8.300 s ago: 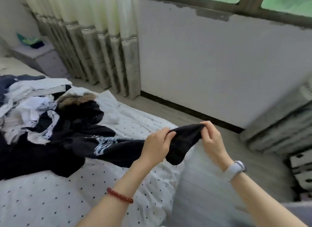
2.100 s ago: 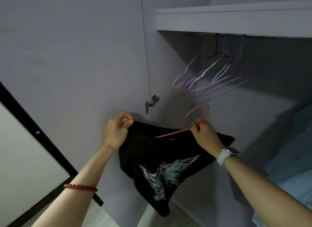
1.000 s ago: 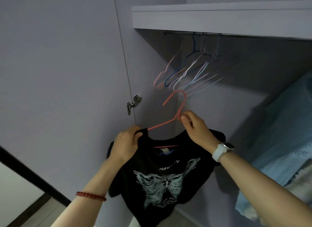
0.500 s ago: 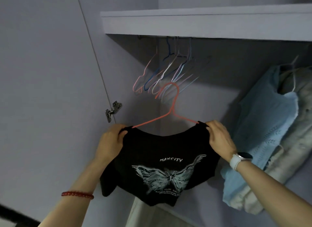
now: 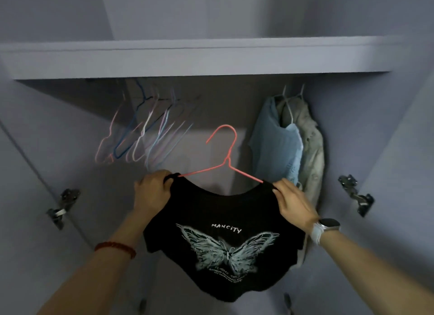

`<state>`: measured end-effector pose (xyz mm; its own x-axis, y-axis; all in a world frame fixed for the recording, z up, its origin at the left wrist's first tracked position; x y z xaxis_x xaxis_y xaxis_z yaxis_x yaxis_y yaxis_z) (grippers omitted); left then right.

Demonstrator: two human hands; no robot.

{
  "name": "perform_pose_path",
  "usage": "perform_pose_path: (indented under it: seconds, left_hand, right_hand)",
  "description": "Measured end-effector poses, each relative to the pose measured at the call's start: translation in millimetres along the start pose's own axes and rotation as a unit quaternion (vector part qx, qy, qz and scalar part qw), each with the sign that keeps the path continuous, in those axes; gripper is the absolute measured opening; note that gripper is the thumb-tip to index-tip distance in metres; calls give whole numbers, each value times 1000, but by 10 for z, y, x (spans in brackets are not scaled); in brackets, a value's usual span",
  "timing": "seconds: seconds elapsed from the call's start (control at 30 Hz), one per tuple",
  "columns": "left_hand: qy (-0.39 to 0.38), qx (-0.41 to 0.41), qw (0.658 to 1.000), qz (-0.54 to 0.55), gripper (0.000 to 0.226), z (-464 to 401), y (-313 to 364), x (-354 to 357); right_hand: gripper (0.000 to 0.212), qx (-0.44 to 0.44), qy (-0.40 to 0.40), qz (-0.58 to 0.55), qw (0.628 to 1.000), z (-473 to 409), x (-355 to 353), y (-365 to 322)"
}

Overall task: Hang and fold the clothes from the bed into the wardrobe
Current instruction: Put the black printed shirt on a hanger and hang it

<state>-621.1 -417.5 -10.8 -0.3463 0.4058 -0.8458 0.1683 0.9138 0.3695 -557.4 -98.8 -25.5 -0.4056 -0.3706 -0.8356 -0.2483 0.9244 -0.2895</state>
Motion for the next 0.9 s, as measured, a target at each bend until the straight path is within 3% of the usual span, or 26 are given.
perform_pose_path:
  seconds: [0.1,0.23,0.43,0.57,0.73,0.9]
  left_hand:
    - [-12,56,998,22,34,-177,340,21]
    - [28,110,994,6,43,-318,779,-192]
    - [180,242,953,-14,49,-373,1593,-767]
    - [252,301,917,-68,67,-500,2000,-971]
    - [286,288,903,-138,94,-800,2144,-840]
    - [335,279,886,-155,101,-909,2140,-766]
  right_hand:
    - [24,89,28,-3,996,162,-212,93]
    - [21,210,46,-14,977,228,-365,152]
    - [24,307,84,-25,948,-162,-547,115]
    - [35,312,141,-71,937,-574,-626,157]
    - [26,365,153,-70,916,-990,-570,414]
    - [28,364,134,-89,917,-1412,-324,675]
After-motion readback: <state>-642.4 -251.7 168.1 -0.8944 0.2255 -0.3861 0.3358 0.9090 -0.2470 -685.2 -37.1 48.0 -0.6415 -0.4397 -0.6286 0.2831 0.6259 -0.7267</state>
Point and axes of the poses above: each hand's wrist, its own z-axis away from the middle knuckle, its own x-axis out of the palm, y = z × x, the point moved 10 cm from there along -z, towards the middle knuckle, and after that the axes turned 1 degree about z, right-handed, at the moved point
